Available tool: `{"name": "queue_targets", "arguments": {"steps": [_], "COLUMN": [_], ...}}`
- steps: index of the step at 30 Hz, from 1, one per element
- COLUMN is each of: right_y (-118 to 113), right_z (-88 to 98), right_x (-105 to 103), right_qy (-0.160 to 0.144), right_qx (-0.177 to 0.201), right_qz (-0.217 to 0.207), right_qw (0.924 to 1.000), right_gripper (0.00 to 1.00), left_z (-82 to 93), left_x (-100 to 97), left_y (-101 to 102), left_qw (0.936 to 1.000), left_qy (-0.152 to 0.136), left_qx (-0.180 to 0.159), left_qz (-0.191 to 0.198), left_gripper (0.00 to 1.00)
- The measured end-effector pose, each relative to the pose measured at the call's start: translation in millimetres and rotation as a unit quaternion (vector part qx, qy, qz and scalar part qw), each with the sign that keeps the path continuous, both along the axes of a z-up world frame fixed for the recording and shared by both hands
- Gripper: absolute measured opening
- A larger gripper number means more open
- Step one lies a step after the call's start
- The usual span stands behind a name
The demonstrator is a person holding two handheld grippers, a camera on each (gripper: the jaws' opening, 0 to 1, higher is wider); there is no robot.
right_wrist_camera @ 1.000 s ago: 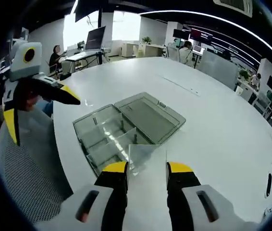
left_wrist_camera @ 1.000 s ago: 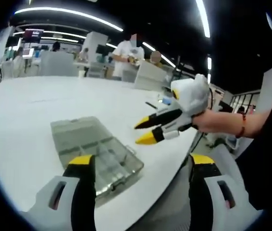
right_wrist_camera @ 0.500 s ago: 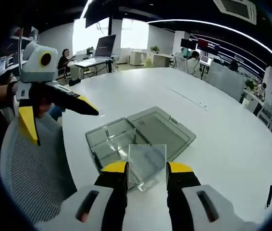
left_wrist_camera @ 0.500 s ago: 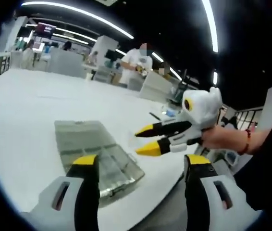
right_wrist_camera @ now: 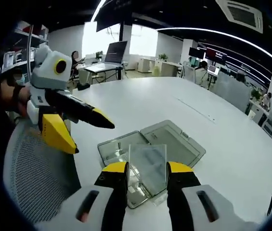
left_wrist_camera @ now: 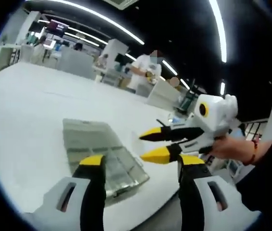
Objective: Insert the divider into the dual guide fixture by aligning both edges with the guide slots and pushing it downward to the bottom, including one-sided entry, uneven engagement, binding, and posture correction.
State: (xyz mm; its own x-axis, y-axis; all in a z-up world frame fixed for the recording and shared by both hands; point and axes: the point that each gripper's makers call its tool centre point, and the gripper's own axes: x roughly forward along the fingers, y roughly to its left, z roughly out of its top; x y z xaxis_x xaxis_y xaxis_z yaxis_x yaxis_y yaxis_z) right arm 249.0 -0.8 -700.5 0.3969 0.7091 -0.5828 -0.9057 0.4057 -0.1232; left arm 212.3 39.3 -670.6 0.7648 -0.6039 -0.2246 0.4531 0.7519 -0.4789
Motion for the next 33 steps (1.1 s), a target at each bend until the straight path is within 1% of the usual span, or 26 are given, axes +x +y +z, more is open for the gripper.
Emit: {"name": "queue_targets", "arguments": {"steps": [4,6,10,12,17,20,23,25,27,33], "right_y": [5.0,8.3,12.9,15.6,21.3,24.0,24.8,26.5,28.0,32.1], "right_z": [2.8,4.5,7.2,8.6,12.0,14.7,15.3,16.8,16.1,15.4], "right_x": [-3.4,-5.9,-9.1,-10.4,-13.7,-15.5,-15.6,-16.0,-17.0,-19.3], "right_qy": [-0.003,-0.003,-0.003,-0.005,-0.006,-0.005,-0.005,-0.004,-0.004,-0.005], "right_qx": [0.006,0.012,0.015,0.018,0.023,0.028,0.027,0.033,0.031,0.029], "right_qz": [0.008,0.015,0.020,0.023,0.029,0.033,0.033,0.033,0.036,0.041], "right_qw": [0.9999,0.9998,0.9997,0.9996,0.9993,0.9991,0.9991,0.9989,0.9989,0.9987], "right_gripper": [0.27,0.27,0.27,0.27,0.27,0.27,0.27,0.27,0.27,0.27], "left_z": [0.0,0.0,0.3,1.1,-0.2,0.2,-0.3,-2.4,-3.5,-1.9], "left_x": [1.7,2.9,3.1,3.3,2.6,3.0,3.1,3.2,3.6,3.9], "left_y": [2.1,3.7,5.5,5.6,4.5,5.2,5.9,6.8,9.0,11.5], "left_qw": [1.0000,0.9999,0.9995,0.9993,0.9991,0.9989,0.9983,0.9977,0.9969,0.9955], "left_qy": [0.002,0.005,0.014,0.013,0.019,0.019,0.023,0.030,0.036,0.038], "left_qx": [0.000,-0.006,-0.025,-0.032,-0.034,-0.040,-0.050,-0.058,-0.064,-0.080], "left_qz": [0.007,0.011,0.015,0.017,0.016,0.018,0.020,0.021,0.026,0.033], "left_gripper": [0.57,0.55,0.47,0.44,0.35,0.32,0.28,0.24,0.21,0.14]}}
